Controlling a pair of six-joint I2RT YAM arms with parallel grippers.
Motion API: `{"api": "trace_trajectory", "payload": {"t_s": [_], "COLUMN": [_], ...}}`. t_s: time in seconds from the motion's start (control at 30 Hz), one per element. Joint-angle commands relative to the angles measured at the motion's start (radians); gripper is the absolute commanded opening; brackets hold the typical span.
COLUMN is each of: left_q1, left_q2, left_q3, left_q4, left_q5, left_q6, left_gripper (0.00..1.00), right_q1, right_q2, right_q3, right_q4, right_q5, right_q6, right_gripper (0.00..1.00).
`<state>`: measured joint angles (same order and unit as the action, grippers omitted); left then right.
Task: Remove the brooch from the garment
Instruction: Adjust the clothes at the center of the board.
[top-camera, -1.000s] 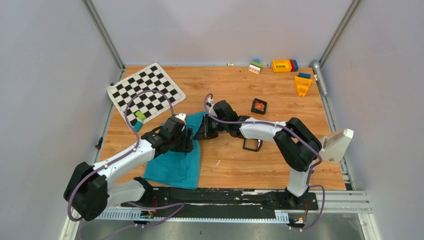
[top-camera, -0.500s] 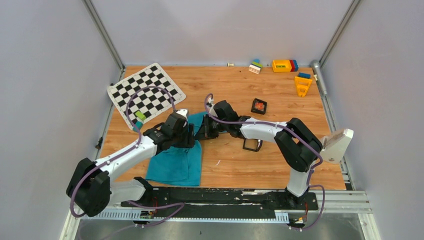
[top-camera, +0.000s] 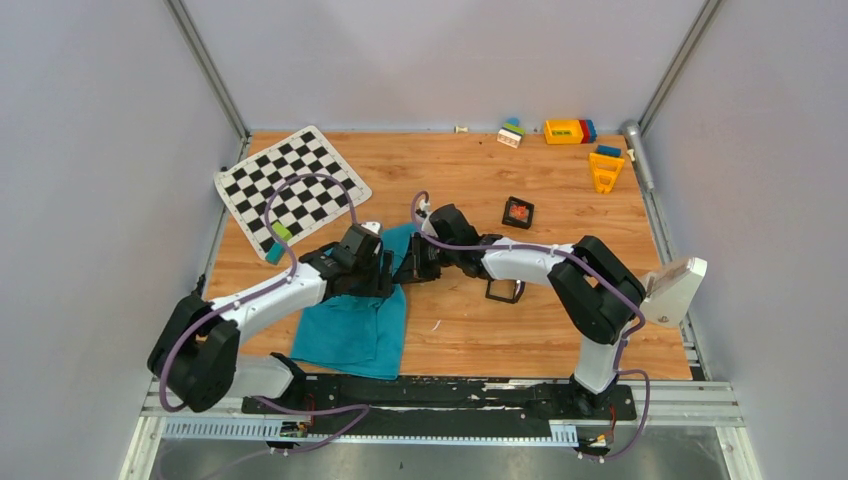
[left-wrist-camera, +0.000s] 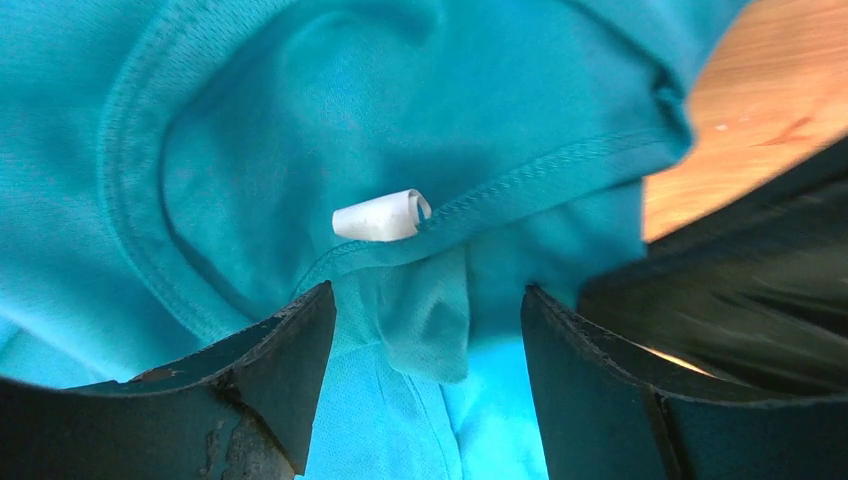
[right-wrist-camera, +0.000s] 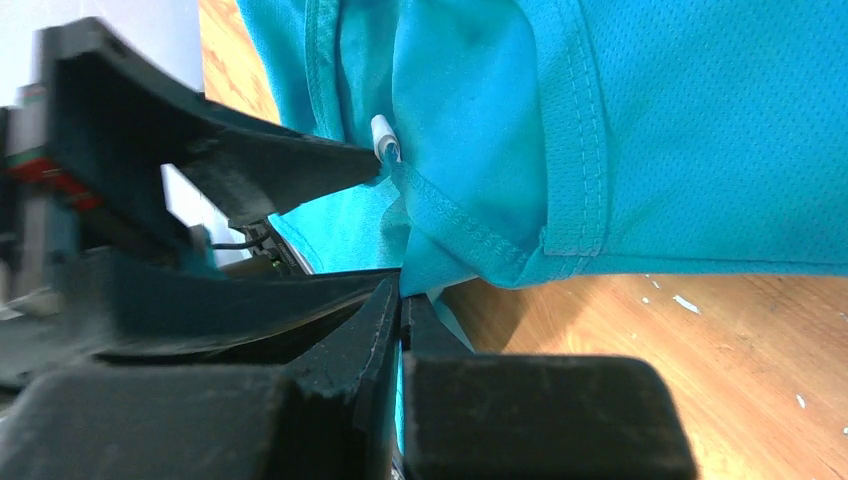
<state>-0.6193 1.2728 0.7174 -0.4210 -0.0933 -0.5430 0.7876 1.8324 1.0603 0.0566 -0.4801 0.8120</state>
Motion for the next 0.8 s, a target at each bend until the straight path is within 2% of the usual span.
{"api": "trace_trajectory", "payload": {"t_s": [0.0,0.13,0.3,0.47,0.67,0.77], "left_q1": [-0.001,-0.001,0.002,0.05,0.076,0.102], "left_q2": [0.079,0.122,0.161,0.24,0.228,0.218], "left_q3": [0.032,0.028,0.002,0.003,0.003,-0.006], "left_q4": [0.049,0.017,0.006,0.042,0.048,0.071], "left_q5": [0.022,-0.022,-0.036,0.074,0.108,0.194], "left_q6": [0.002,0.017,0.033,0.062,0.076,0.086], "left_gripper": [0.77,0.75,0.54,0.5,0.3,0.2], "right_q1": [0.002,0.002,-0.001,-0.001,-0.018,-0.034], "right_q2": [-0.047,-0.05,-0.053,-0.073,-0.096,-0.104], "right_q3": [-0.001,-0.011,-0.033,-0.06,-0.101,-0.118], "right_q4": [0.04,0.04,0.049,0.06,0.067,0.068], "right_q5": [-0.01,0.004,0.011,0.017,0.022,0.019], "right_q6": [0.004,0.007,0.016,0.023,0.023,0.018], "right_gripper": [0.0,0.0,0.0,0.0,0.0,0.0]}}
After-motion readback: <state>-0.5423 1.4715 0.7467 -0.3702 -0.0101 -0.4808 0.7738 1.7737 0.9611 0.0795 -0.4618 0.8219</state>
